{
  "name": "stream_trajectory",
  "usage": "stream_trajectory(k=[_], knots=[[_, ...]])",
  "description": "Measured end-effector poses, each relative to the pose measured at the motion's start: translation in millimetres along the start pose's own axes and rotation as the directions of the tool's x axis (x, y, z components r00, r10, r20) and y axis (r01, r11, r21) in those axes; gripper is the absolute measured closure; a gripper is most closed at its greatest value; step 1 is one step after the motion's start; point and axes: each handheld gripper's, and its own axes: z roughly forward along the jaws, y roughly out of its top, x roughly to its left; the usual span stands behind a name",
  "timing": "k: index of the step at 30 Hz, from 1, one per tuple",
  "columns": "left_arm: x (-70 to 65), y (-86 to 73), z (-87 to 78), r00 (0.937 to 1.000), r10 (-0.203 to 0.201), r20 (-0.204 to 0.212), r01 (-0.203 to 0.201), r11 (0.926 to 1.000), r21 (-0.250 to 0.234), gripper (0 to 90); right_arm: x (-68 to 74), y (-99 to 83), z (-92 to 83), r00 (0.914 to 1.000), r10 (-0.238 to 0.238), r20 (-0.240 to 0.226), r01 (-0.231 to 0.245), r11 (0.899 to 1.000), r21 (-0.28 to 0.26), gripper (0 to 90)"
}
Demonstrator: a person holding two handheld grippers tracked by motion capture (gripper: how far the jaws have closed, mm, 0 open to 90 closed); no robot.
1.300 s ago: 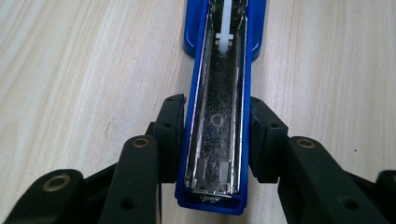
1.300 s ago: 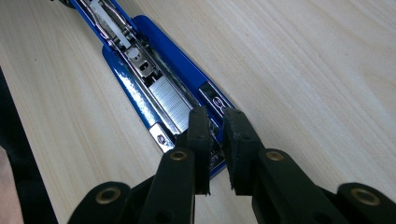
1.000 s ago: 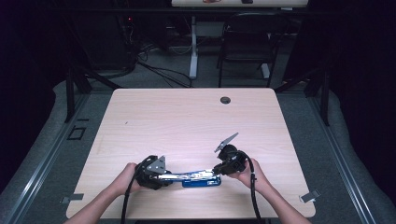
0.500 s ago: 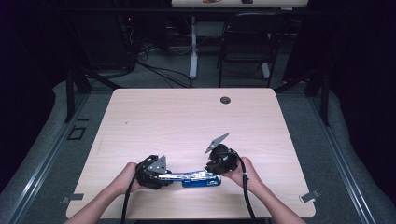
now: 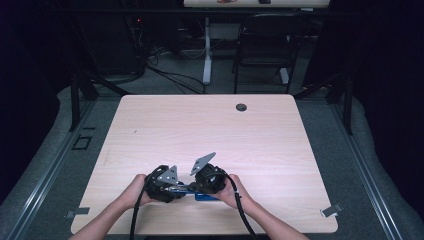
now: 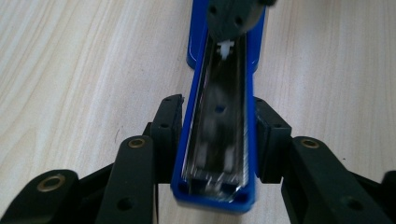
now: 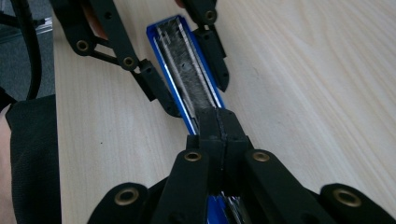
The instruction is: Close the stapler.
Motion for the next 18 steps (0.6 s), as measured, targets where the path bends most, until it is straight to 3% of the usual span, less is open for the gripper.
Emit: stream_trajectory(k=[2, 5, 13, 18], knots=[[1.1, -2.2, 0.7, 0.9996, -0.028, -0.001, 0.028, 0.9995, -0.017, 59.4, 1.5, 1.2, -0.2, 0.9999, -0.014, 0.008, 0.014, 1.000, -0.005, 90.0], [2.2, -2.9, 0.4, 0.9992, -0.036, 0.017, 0.037, 0.9990, -0.026, 60.8, 2.5, 1.1, -0.4, 0.9998, -0.015, 0.013, 0.015, 1.000, -0.013, 90.0], [2.1, -0.4, -4.2, 0.9982, -0.045, 0.039, 0.048, 0.9959, -0.076, 63.7, 2.3, 1.2, -3.5, 0.9990, -0.038, 0.023, 0.039, 0.999, -0.030, 90.0], [0.2, 2.1, -5.3, 0.9991, -0.035, 0.026, 0.037, 0.9951, -0.091, 63.3, 3.6, 2.3, -7.0, 0.9979, -0.058, 0.029, 0.059, 0.998, -0.021, 90.0]])
